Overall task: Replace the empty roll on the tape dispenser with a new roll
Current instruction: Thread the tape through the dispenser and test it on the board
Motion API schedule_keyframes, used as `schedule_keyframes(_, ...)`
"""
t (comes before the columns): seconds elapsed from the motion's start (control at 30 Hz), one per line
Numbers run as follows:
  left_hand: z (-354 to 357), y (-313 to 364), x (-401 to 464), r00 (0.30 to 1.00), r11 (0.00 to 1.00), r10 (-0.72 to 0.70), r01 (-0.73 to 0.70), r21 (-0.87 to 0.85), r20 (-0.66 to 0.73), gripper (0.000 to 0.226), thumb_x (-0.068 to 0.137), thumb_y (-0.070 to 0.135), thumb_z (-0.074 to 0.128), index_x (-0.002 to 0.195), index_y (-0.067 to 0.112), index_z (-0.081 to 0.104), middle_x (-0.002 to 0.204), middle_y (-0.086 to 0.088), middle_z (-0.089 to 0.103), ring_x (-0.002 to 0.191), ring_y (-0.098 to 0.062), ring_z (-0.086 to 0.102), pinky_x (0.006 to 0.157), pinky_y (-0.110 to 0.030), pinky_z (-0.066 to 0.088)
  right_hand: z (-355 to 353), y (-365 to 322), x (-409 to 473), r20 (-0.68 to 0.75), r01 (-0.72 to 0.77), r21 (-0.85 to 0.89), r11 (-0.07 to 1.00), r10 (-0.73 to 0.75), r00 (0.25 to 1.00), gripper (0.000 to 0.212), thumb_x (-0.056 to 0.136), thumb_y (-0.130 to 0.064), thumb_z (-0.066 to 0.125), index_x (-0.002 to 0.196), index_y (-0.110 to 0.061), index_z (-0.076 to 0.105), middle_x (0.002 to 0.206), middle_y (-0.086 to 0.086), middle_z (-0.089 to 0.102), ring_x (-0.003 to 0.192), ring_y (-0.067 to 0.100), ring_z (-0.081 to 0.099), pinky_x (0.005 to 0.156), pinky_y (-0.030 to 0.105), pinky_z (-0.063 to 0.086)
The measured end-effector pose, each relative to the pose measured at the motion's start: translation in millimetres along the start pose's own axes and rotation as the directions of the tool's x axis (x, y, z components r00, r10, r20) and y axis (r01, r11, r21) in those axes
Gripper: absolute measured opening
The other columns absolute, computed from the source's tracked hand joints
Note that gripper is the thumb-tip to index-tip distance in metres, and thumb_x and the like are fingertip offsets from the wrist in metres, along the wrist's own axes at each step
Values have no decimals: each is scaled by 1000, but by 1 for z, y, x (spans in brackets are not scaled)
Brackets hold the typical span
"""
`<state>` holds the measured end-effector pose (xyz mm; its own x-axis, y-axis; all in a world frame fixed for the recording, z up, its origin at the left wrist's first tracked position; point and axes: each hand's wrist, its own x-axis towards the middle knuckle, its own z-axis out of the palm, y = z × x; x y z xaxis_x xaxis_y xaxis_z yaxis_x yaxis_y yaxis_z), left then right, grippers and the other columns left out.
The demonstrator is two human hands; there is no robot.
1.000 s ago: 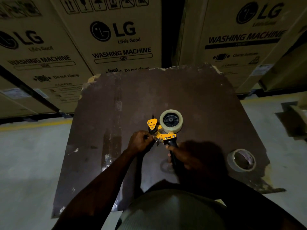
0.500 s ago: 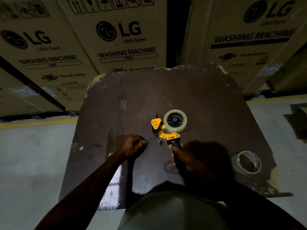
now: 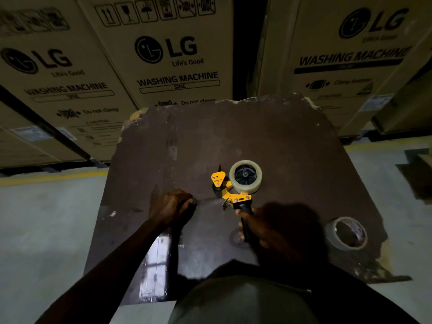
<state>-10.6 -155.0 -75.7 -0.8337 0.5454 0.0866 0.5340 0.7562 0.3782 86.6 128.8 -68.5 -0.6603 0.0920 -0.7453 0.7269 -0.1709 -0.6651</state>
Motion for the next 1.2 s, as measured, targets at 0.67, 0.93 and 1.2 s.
schedule_keyframes(0.67,-1,36,113,967,969,-205,222,-106,152,30,93,35,54,86,14,74,78,-5,74,71,-24,66,66,-38,54,-15,7,15,83,-64,-37,997,67,994,15,95,-25,66,96,-10,62,60,5,63,48,21,62,50,34,54)
schedule_keyframes(0.93,24,42,108,894,741,-431,429,-517,124,7,79,26,67,84,22,71,82,-2,77,79,-21,73,77,-42,59,-16,15,22,90,-100,-13,995,101,991,35,87,-36,74,105,-8,68,92,19,69,70,33,68,67,51,59)
schedule_keyframes(1.2,26,63,104,804,486,-559,515,-707,202,28,87,40,62,75,16,68,77,-7,73,72,-22,68,74,-42,57,-17,10,17,86,-118,-28,993,120,989,39,93,-34,68,114,-1,64,87,18,66,64,30,65,63,49,59)
